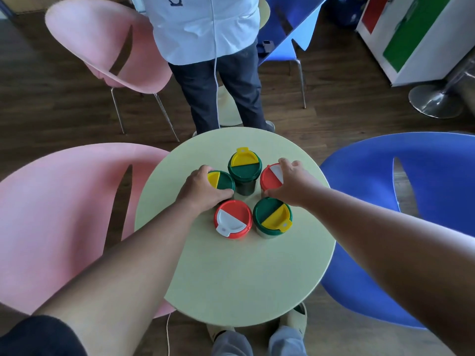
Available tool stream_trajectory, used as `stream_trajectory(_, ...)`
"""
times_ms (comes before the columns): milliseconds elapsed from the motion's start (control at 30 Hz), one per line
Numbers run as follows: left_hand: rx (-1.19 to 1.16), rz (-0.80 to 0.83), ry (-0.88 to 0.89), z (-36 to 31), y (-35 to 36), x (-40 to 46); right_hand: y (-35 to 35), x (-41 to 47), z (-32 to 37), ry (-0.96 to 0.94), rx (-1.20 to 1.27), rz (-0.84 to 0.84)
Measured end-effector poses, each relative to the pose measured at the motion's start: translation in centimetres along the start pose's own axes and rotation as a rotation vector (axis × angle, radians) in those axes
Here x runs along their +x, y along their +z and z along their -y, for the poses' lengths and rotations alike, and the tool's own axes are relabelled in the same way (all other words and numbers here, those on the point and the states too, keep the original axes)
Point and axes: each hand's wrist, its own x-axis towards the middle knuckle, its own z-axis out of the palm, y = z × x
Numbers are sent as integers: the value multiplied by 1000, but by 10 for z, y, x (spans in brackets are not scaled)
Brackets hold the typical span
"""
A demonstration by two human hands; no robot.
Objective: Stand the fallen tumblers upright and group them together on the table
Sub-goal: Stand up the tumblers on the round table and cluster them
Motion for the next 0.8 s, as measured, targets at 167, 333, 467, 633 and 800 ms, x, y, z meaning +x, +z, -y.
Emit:
stream_trajectory(167,3,51,7,5,-3,2,1,5,3,22,32,23)
stream_trajectory(333,-5,3,71,4,-2,9,3,9,4,11,40,27)
stream_trajectory(467,83,15,169,-10,-2,12,3,11,3,2,46,28)
stream_trajectory(633,162,13,182,-22,4,20,1,11,2,0,54,40)
stream_trajectory(800,184,14,168,-20,6,23,2,9,2,-6,54,40)
